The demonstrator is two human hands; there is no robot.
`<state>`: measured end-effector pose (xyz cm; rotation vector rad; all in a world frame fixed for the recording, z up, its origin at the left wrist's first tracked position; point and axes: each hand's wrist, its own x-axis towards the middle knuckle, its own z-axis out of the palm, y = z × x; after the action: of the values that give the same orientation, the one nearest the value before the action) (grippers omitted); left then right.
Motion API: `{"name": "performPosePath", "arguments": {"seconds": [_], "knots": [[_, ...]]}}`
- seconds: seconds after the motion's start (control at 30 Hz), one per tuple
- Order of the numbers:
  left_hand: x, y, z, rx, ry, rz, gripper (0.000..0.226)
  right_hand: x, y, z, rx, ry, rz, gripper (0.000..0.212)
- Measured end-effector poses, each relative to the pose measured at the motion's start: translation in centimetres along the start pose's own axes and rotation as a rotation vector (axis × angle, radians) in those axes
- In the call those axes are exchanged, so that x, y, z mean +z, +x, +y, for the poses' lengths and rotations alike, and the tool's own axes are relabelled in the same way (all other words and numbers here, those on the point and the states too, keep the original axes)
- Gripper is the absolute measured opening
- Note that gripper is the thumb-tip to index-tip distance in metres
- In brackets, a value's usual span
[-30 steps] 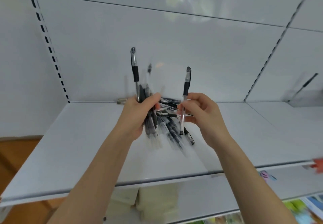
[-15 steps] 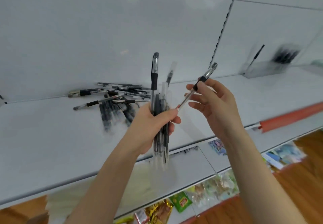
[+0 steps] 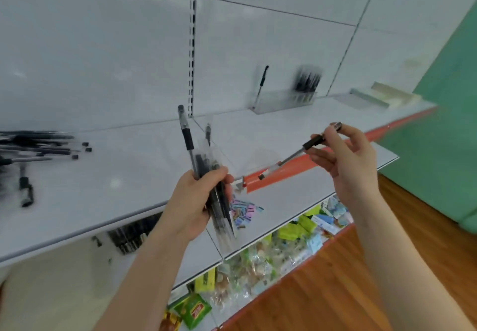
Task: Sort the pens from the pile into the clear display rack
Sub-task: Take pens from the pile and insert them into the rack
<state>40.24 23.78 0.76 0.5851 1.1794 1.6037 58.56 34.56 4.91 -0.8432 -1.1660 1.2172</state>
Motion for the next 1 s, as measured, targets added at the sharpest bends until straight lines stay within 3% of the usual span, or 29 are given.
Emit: {"name": "performPosePath", "arguments": {"seconds": [0.4,0.73,1.0], "knots": [[9.2,9.1,-0.6,0.059,-0.277,0.035,0.012,-5.1,12.2,2.3,0.058,0.021,0.076,0.021],[14.4,20.0,-0.2,0.121,-0.433,0.172,0.010,-1.0,27.2,4.3,-0.061,-0.020,-0.029,0.014],[15.5,23.7,-0.3,0.180,-0.401,0.298,0.012,2.7,34.4,6.0,-0.210,-0.138,-0.144,0.014]]}}
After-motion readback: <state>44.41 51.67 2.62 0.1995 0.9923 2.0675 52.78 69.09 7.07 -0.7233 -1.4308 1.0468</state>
